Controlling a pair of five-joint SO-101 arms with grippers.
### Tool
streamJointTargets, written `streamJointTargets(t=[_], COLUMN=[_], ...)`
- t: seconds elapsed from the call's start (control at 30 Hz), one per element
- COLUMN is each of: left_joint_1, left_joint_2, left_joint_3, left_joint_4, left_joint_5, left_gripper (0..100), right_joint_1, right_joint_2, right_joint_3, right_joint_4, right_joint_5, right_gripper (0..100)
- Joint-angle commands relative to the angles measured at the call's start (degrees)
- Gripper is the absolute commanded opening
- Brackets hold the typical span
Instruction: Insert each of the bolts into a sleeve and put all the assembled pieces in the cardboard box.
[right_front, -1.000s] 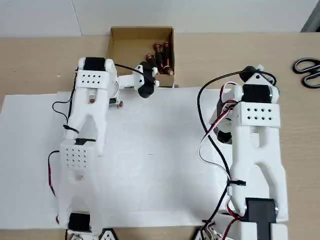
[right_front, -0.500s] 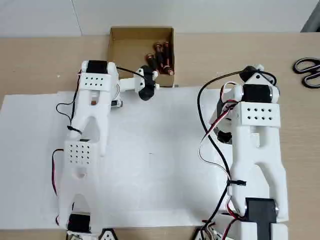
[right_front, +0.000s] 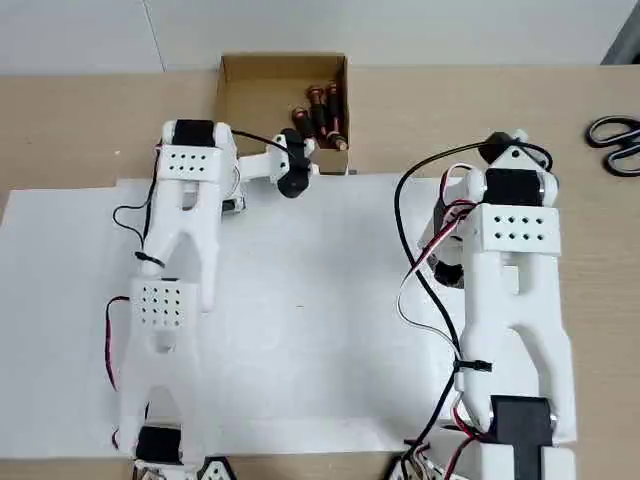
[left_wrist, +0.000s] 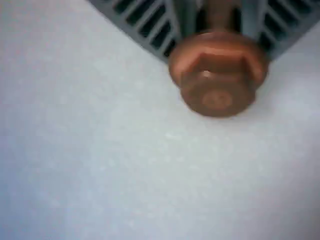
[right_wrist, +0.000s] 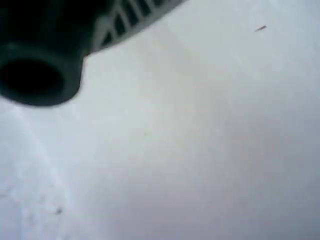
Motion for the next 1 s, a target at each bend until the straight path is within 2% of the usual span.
streamJointTargets(t=[0.0,0.13,0.33,0.53,0.73,0.97], left_joint_1=[0.26,0.88,1.58,3.08,3.52,3.08], left_joint_2=[-8.79,-17.49,-31.47,-42.29,-52.57,-64.35], left_joint_3=[1.45,6.29,12.62,18.24,21.49,29.58], left_joint_4=[0.79,0.79,0.79,0.7,0.7,0.62], left_joint_5=[1.41,5.45,11.69,29.01,48.97,54.59], left_gripper=[0,0,0,0,0,0], right_joint_1=[0.04,-0.4,-6.9,-10.86,-15.87,-21.58], right_joint_2=[-2.51,-2.68,-9.19,-15.25,-21.41,-27.65], right_joint_3=[-0.26,-0.7,-2.73,-2.73,-2.64,-0.7], right_joint_4=[-0.4,0.31,1.01,1.1,1.54,1.36], right_joint_5=[0.0,0.0,2.81,6.33,13.54,19.08], right_gripper=[0.3,0.3,0.3,0.3,0.3,0.3])
